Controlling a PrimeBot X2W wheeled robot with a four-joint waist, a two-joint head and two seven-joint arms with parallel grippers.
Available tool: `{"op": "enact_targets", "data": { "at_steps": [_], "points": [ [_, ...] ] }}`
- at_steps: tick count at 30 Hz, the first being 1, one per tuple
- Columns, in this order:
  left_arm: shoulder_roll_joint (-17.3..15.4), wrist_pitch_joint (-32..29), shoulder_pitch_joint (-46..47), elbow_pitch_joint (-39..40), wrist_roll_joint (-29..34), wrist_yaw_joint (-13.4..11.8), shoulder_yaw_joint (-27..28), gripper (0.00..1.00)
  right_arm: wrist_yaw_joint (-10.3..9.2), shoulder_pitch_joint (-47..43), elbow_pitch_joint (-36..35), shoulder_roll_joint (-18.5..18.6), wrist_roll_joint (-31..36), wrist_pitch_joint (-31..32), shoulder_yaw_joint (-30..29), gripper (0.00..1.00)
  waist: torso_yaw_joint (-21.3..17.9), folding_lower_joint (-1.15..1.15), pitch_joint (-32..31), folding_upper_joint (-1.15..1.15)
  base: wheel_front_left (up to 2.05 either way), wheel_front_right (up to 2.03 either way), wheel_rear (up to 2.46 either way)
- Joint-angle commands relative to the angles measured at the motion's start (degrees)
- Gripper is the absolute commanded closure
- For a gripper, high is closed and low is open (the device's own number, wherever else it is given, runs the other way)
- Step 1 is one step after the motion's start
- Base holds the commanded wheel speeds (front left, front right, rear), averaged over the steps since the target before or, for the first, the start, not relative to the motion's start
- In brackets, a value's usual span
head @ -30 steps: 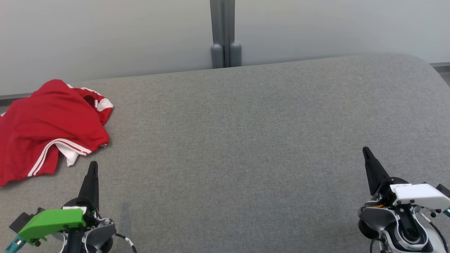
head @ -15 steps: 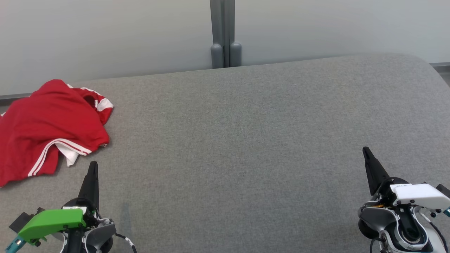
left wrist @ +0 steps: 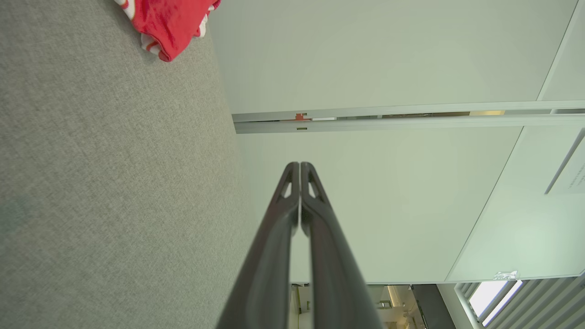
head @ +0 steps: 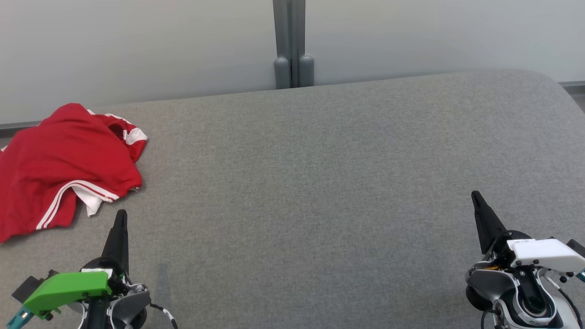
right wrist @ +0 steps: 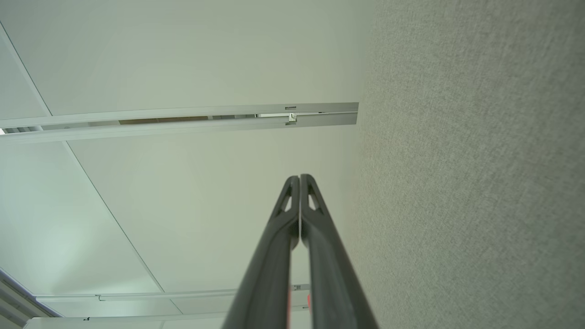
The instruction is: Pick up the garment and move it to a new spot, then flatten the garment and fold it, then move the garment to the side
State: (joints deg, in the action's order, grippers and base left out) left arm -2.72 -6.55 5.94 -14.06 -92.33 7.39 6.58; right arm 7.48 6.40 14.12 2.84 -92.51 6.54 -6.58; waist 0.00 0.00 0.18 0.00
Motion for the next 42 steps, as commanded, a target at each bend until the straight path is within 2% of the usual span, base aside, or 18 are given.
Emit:
{"op": "enact_targets", "data": {
  "at_steps": [1, 41, 42],
  "points": [
    [-0.32, -0.11, 0.58, 0.07, -0.19, 0.34, 0.03, 1.00, 0.02, -0.45, -0.28, 0.09, 0.19, 0.13, 0.00, 1.00, 0.00, 0.00, 0.00, 0.00, 0.00, 0.00, 0.00],
    [0.01, 0.03, -0.02, -0.05, 0.02, 0.00, -0.02, 1.00, 0.00, -0.01, 0.06, -0.01, 0.02, -0.03, 0.03, 1.00, 0.00, 0.00, 0.00, 0.00, 0.00, 0.00, 0.00],
    [0.10, 0.07, -0.25, -0.67, 0.01, -0.05, -0.05, 0.00, -0.01, -0.24, 0.64, -0.15, 0.00, -0.04, 0.04, 0.00, 0.00, 0.00, 0.00, 0.00, 0.00, 0.00, 0.00]
  ]
}}
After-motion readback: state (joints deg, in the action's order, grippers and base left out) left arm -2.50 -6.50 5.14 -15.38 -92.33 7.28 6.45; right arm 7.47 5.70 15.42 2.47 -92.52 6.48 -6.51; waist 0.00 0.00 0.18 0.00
